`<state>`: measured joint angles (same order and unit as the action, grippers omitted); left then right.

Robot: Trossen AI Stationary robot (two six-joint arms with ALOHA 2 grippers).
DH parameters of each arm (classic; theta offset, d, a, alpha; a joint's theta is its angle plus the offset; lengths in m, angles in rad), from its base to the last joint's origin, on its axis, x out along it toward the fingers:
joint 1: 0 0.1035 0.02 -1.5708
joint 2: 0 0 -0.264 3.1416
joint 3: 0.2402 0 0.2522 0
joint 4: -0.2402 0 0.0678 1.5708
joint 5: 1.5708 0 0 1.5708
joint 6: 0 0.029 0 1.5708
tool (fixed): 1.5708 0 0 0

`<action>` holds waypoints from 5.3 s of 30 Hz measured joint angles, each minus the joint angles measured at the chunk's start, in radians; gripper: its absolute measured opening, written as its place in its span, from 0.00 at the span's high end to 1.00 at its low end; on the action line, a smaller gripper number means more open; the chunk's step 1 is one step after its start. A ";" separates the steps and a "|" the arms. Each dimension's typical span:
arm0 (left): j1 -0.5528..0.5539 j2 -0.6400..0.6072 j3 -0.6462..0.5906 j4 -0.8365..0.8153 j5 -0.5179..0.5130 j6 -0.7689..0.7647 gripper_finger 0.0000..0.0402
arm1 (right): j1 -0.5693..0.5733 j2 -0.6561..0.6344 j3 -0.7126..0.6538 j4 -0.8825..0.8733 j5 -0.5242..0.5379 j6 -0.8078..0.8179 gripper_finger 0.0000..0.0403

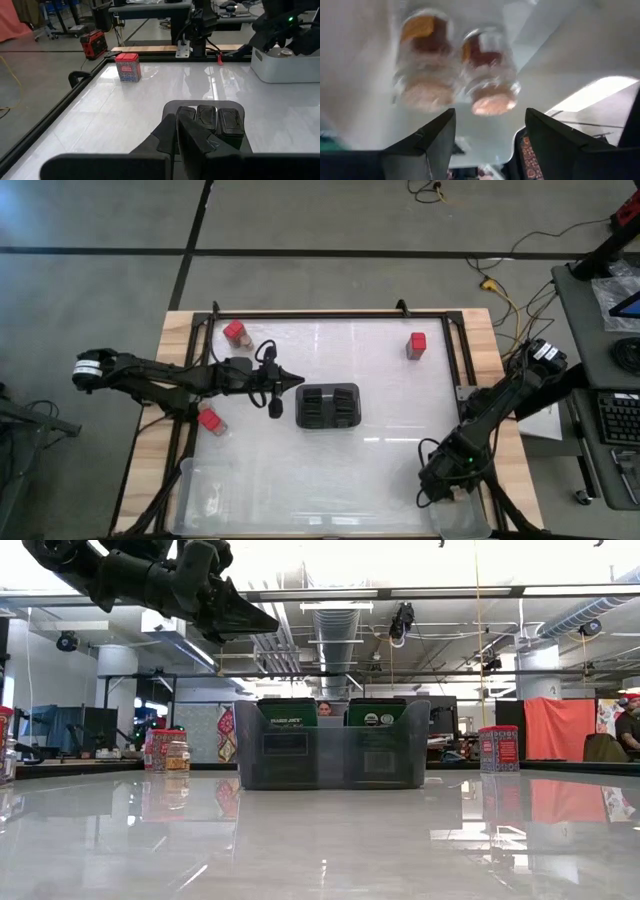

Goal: Sort spices by type
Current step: Put the brown seasoning bottle into the gray bin

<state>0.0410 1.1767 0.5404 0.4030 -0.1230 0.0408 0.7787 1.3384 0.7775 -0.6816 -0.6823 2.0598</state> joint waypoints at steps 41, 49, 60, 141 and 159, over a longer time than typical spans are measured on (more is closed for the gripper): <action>0.346 0.114 0.360 -1.207 -0.403 -1.017 0.50 | -0.357 -0.001 0.441 -0.599 1.456 -1.136 0.29; 0.364 0.275 0.313 -1.162 -0.501 -1.446 0.49 | -0.337 -0.005 0.399 -0.577 1.600 -1.268 0.33; 0.463 0.399 0.316 -1.054 -0.533 -1.690 0.49 | -0.309 -0.057 0.309 -0.562 1.694 -1.270 0.26; 0.726 0.328 0.497 -1.615 -0.209 0.055 0.49 | -0.310 -0.060 0.150 -0.326 1.519 -1.361 0.21; 0.831 0.294 0.451 -1.502 -0.153 0.283 0.49 | -0.310 -0.060 0.166 -0.321 1.394 -1.254 0.23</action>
<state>0.8724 1.4712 0.9916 -1.0987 -0.2760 0.3242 0.4686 1.2785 0.9436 -1.0031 0.7120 0.8057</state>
